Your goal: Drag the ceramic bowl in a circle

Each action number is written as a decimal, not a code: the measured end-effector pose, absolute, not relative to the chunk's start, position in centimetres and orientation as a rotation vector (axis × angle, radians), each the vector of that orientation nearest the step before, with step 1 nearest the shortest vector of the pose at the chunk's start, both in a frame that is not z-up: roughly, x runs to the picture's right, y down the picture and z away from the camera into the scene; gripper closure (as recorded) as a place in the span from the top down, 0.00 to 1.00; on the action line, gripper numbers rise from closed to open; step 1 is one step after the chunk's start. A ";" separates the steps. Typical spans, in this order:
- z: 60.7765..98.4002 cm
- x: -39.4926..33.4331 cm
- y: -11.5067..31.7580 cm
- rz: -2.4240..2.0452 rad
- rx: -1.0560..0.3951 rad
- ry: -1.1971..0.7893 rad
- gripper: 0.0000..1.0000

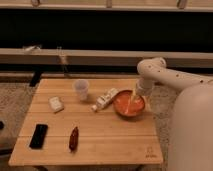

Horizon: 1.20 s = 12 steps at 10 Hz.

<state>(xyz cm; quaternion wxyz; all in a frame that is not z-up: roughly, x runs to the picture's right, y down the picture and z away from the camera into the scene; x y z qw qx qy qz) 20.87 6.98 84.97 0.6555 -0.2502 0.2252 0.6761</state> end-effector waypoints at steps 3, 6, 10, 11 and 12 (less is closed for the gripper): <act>85.5 21.3 7.1 1.527 -0.562 0.524 0.65; 87.0 22.0 8.0 1.521 -0.560 0.544 0.65; 88.2 23.2 8.5 1.536 -0.550 0.556 0.65; 88.7 23.6 8.8 1.543 -0.552 0.563 0.65; 89.3 23.8 9.5 1.551 -0.560 0.569 0.65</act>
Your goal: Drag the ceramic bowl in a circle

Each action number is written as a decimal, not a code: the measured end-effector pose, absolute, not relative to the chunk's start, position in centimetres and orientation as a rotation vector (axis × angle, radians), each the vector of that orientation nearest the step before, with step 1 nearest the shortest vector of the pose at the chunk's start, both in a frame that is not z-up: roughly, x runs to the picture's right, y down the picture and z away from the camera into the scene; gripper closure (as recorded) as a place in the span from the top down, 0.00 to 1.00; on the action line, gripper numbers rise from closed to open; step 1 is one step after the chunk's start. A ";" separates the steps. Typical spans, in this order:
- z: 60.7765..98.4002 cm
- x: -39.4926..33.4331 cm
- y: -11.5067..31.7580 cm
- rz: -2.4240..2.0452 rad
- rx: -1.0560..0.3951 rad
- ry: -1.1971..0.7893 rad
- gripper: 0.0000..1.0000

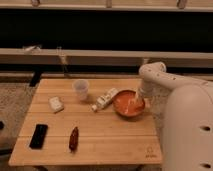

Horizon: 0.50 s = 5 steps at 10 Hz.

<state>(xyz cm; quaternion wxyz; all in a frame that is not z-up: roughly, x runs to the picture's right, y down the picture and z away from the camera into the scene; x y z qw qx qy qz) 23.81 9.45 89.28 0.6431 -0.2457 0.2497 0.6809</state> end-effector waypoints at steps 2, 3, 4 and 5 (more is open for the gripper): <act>90.2 23.7 10.7 1.560 -0.581 0.574 0.64; 90.6 23.7 11.1 1.564 -0.590 0.575 0.58; 90.8 23.7 11.4 1.565 -0.596 0.577 0.49; 90.8 23.7 11.4 1.569 -0.599 0.575 0.38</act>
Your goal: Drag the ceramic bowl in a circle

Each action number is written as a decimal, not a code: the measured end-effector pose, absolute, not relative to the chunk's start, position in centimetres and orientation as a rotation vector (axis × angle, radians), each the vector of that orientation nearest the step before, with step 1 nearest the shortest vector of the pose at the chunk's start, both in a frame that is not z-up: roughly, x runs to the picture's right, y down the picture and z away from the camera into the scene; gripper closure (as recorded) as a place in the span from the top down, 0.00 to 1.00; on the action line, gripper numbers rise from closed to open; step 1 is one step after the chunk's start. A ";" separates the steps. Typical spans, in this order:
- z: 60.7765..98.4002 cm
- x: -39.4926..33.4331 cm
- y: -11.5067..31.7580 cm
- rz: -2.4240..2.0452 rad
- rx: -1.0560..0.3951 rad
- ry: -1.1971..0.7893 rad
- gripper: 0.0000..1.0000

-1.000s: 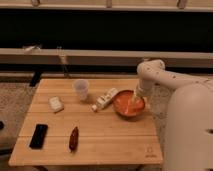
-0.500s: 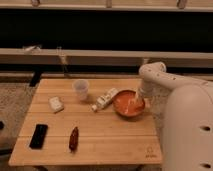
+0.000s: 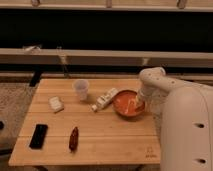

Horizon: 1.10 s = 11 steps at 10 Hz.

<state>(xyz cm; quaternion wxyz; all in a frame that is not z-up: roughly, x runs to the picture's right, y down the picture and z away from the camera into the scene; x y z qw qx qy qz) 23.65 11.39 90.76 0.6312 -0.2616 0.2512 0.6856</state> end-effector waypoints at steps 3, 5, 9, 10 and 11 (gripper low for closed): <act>89.8 23.5 10.8 1.574 -0.601 0.566 0.10; 88.3 23.1 10.9 1.560 -0.611 0.566 0.00; 85.3 23.6 13.2 1.510 -0.622 0.621 0.00; 84.4 23.7 14.1 1.494 -0.631 0.635 0.00; 83.3 23.5 15.2 1.473 -0.644 0.650 0.00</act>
